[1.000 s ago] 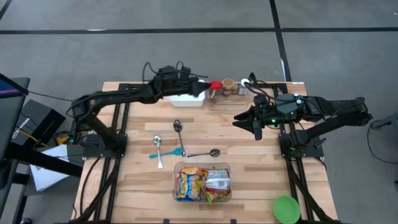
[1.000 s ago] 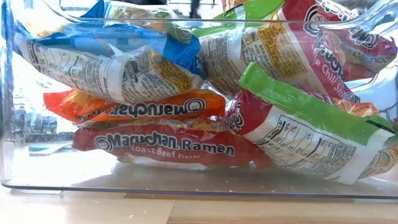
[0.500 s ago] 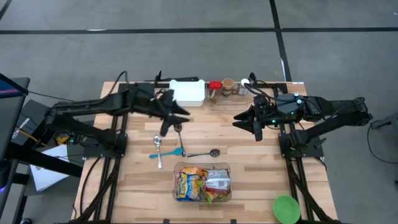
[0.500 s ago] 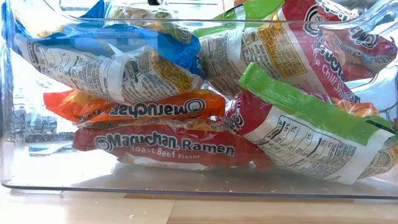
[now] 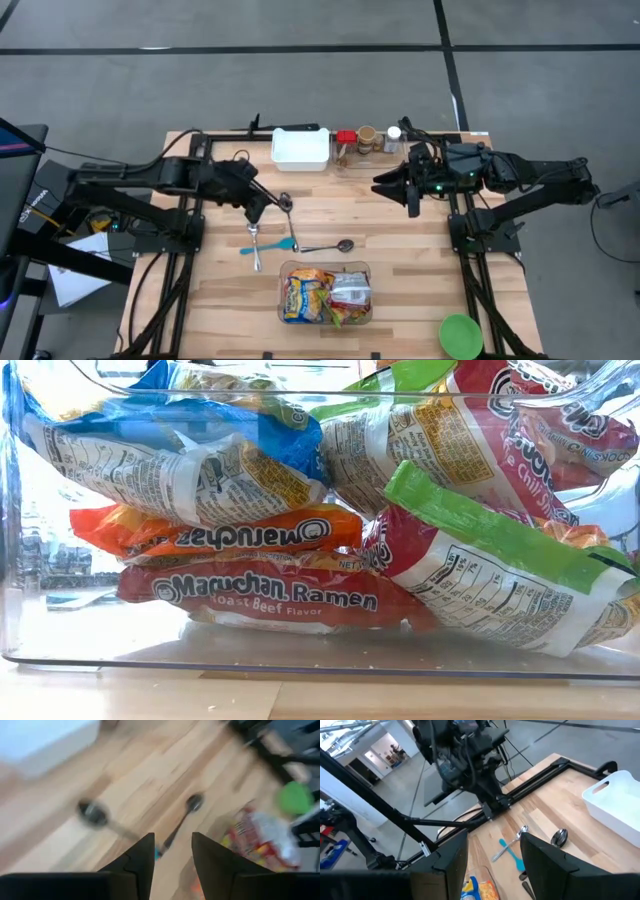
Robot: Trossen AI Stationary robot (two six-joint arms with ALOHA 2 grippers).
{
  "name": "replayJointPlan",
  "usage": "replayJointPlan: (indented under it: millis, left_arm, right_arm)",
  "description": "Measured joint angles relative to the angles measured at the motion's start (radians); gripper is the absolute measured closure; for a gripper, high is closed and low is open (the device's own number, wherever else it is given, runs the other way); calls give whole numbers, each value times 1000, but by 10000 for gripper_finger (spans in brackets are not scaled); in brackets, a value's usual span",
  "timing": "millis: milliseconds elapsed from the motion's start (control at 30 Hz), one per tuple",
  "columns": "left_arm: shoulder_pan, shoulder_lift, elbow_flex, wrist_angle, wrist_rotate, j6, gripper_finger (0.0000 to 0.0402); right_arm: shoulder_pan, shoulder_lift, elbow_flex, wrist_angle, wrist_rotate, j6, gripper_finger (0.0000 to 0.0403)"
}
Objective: Pick & Place Food Item
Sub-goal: Put the silver spoon into the white bin
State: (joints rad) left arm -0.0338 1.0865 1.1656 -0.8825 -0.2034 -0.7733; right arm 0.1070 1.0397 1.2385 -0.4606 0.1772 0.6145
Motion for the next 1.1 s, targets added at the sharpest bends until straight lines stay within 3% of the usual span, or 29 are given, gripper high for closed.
replayJointPlan:
  millis: [267,533,667,867,1100]
  left_arm:
    - [0,17,0,-317,-125,-421,292]
    - [38,25,-1,-406,-119,-408,304]
    - [73,29,-62,-391,-56,-336,304]
    - [125,17,-284,-175,70,-219,301]
    - [231,12,-547,133,155,-192,304]
  right_arm:
    - [0,0,0,-2,-22,7,228]
    - [0,0,0,-2,-22,6,228]
    - [0,0,0,-2,-22,6,228]
    - [-3,0,0,-2,-21,6,228]
    - [-5,1,0,-2,-21,6,228]
